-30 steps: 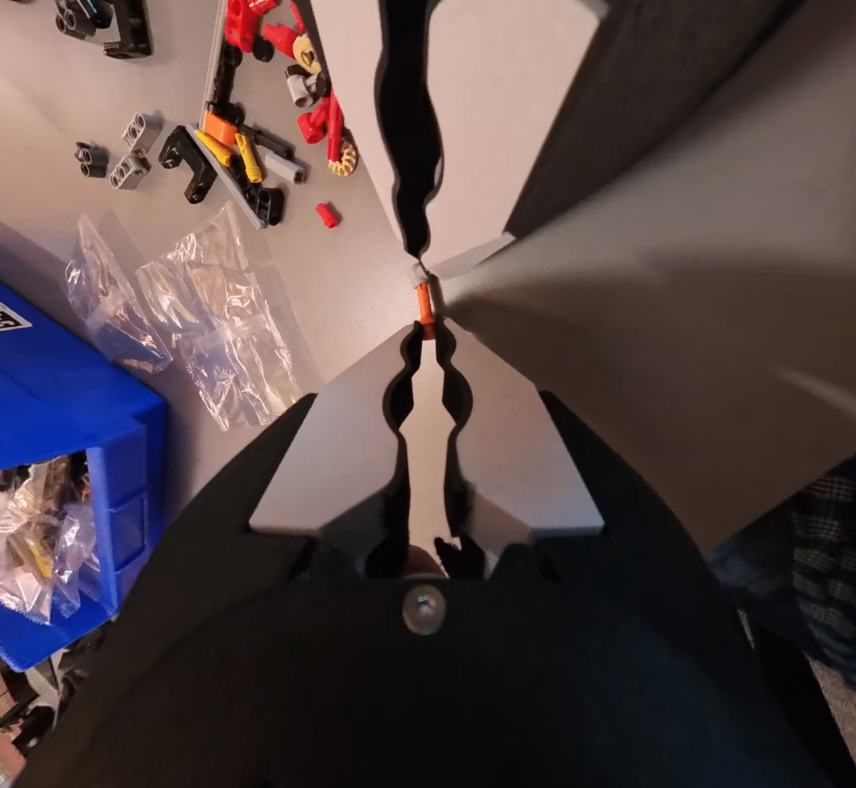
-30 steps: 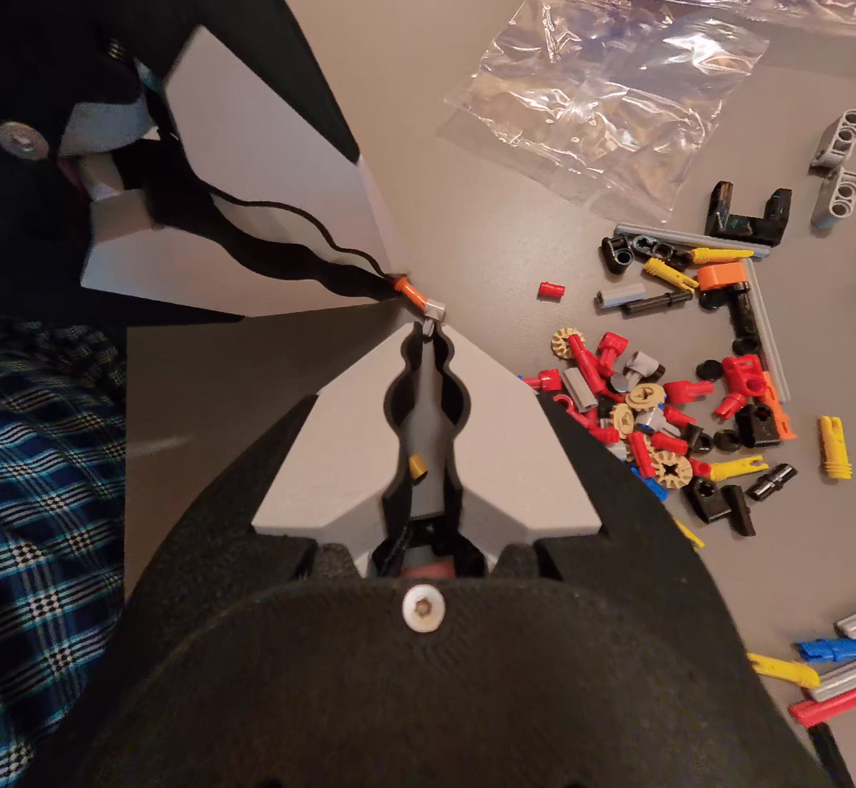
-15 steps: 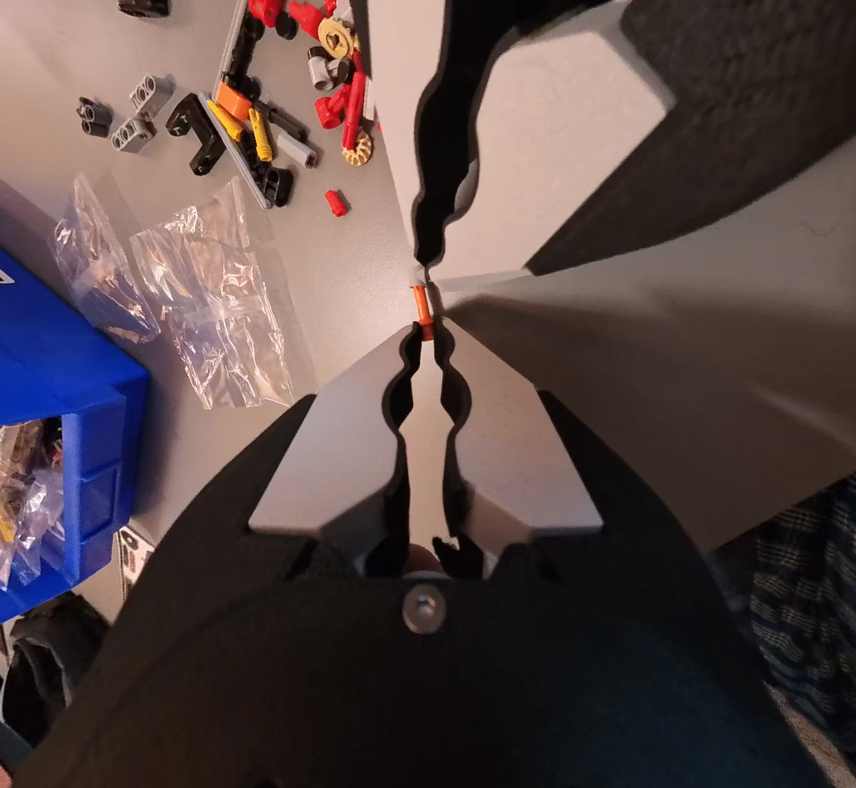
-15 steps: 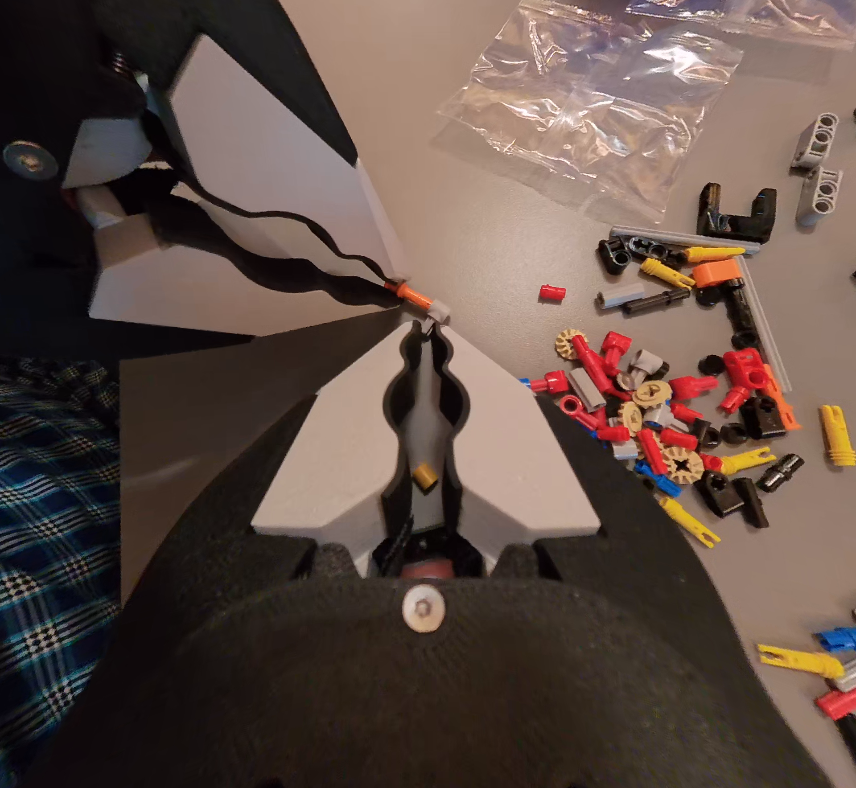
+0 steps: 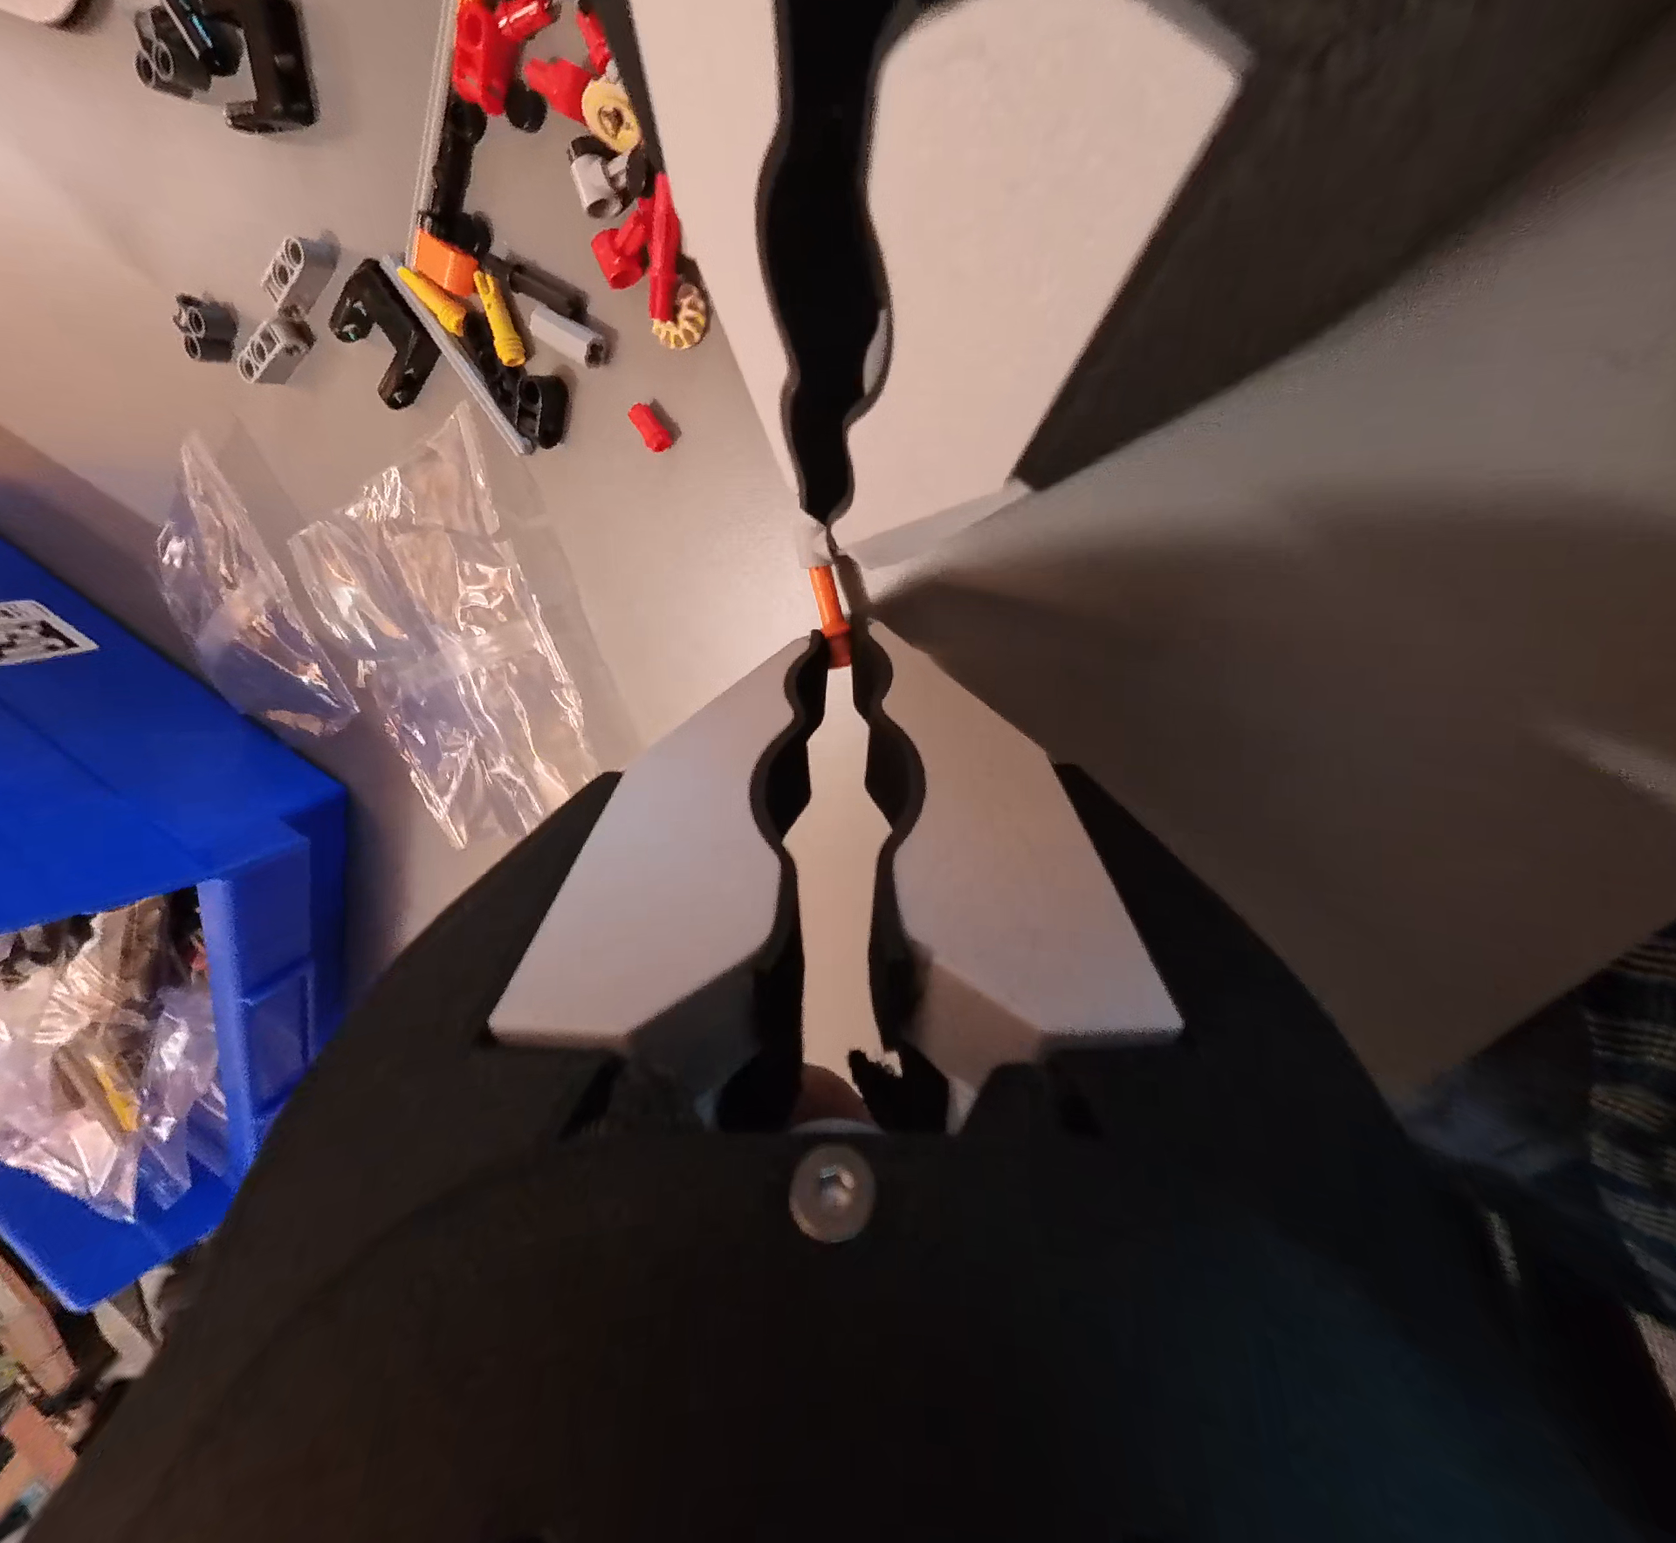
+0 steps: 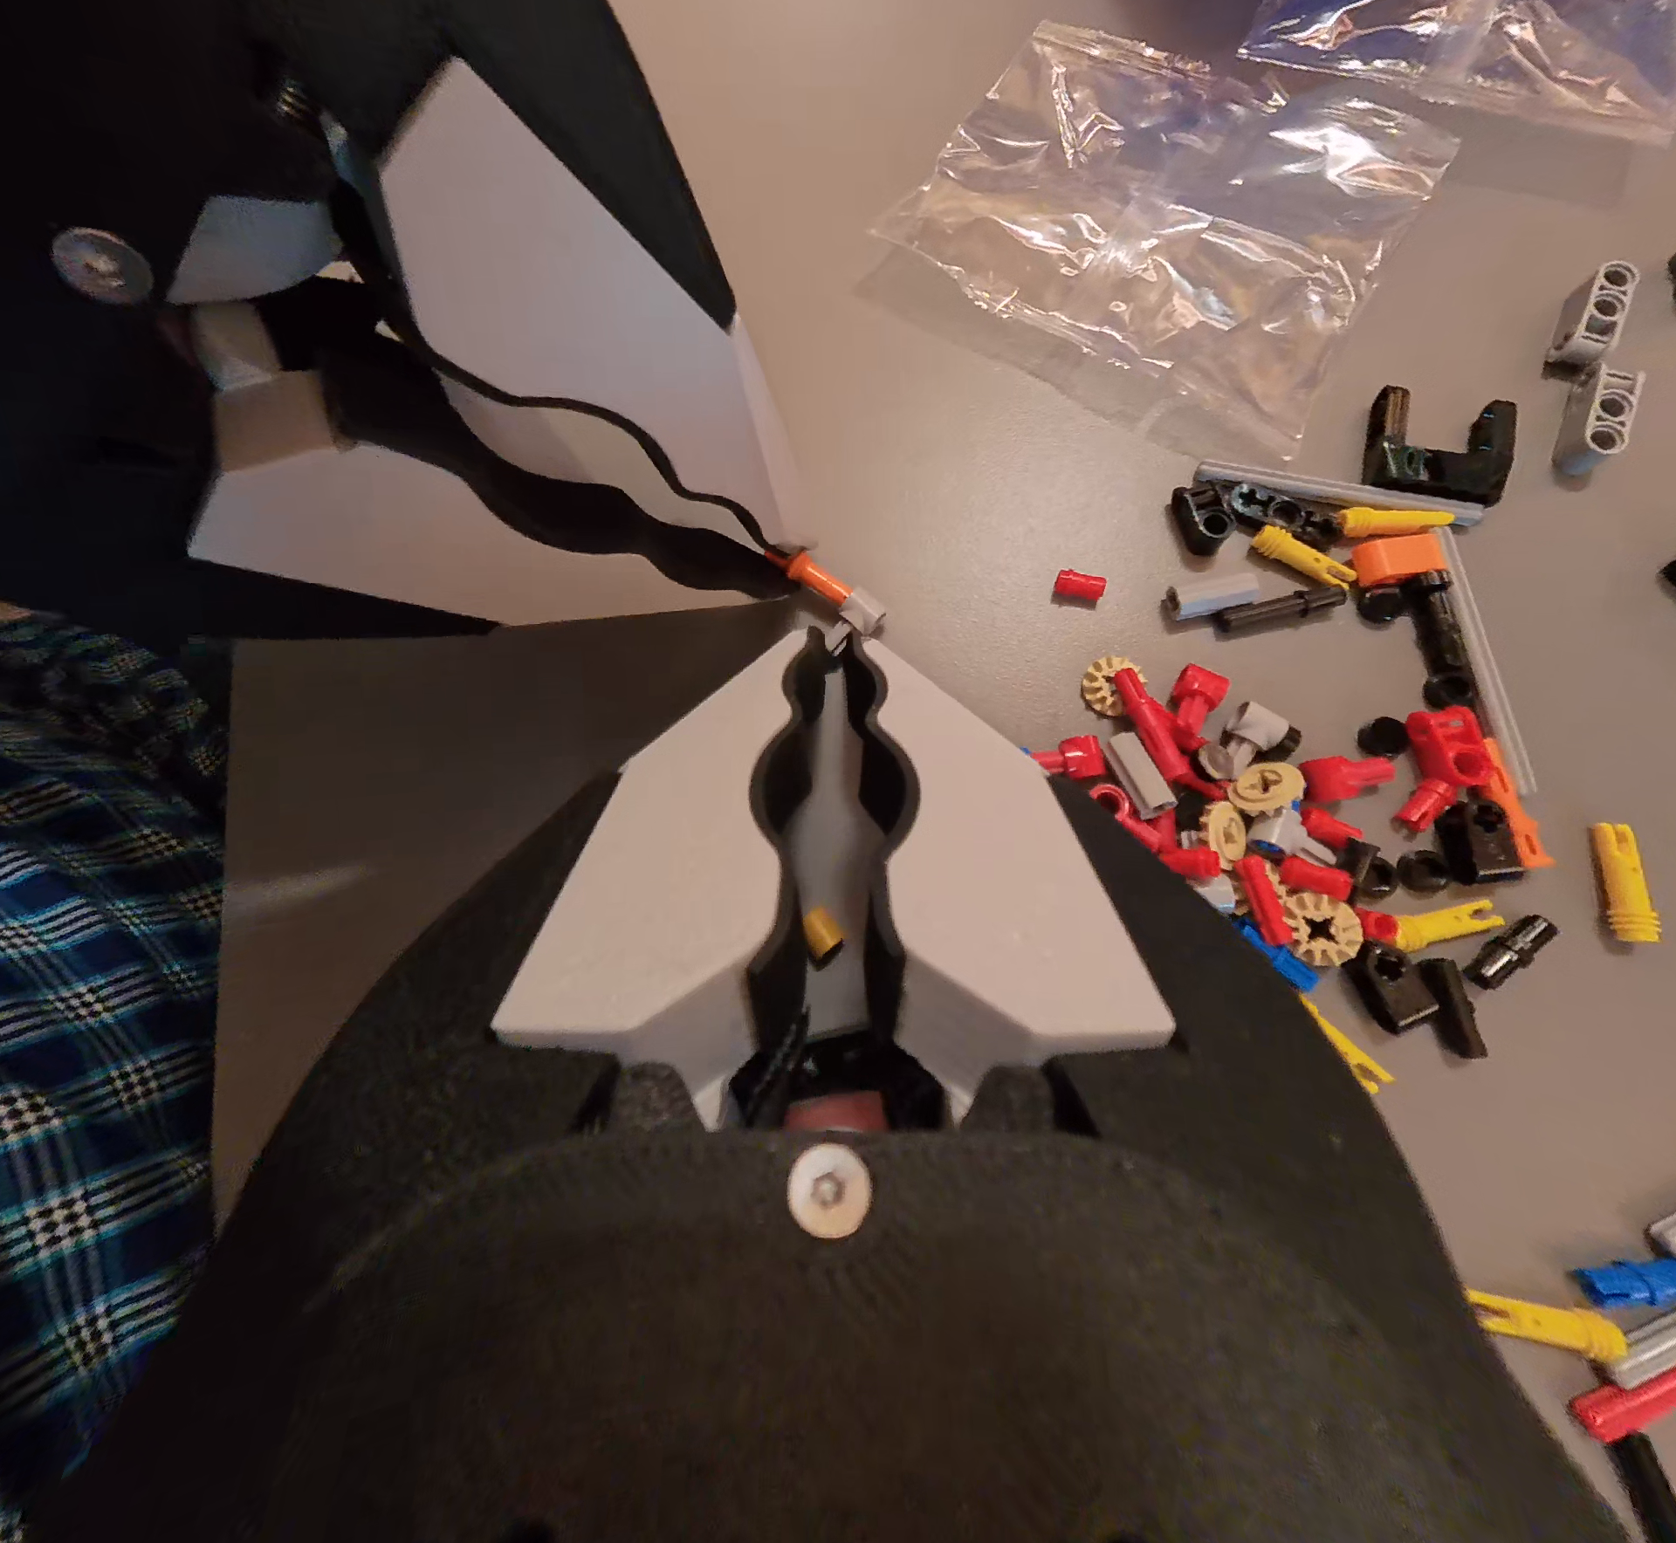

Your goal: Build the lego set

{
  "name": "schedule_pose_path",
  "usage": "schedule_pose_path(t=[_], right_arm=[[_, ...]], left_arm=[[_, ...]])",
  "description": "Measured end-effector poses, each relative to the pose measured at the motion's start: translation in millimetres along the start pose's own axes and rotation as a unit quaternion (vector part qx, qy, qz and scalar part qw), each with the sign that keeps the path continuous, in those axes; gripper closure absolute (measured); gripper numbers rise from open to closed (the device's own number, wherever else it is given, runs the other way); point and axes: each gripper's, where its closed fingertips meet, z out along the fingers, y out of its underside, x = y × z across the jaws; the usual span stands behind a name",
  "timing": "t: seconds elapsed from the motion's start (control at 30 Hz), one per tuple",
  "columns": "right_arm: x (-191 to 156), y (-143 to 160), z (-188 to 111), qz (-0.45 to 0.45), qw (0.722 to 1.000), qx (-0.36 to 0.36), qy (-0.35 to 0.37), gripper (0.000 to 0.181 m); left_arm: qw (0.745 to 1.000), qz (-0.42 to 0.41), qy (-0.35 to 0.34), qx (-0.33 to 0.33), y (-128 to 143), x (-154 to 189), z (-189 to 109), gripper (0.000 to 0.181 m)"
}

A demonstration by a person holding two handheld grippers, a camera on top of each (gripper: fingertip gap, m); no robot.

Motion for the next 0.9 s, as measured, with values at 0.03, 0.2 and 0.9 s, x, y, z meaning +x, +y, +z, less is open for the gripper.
schedule_pose_path(t=[0.03, 0.2, 0.9], right_arm=[[-0.3, -0.1, 0.0, -0.005, 1.000, 0.000, -0.003, 0.180], [-2.9, 0.5, 0.6, -0.019, 1.000, -0.003, -0.010, 0.180], [-0.9, -3.6, 0.0, -0.020, 1.000, 0.009, -0.018, 0.176]], left_arm=[[1.000, 0.012, -0.001, 0.003, 0.3, -0.3, 0.0, 0.179], [0.999, 0.046, 0.000, 0.003, 0.3, -0.7, 0.1, 0.179], [0.997, 0.060, -0.020, 0.043, -2.9, -1.0, 0.3, 0.179]])
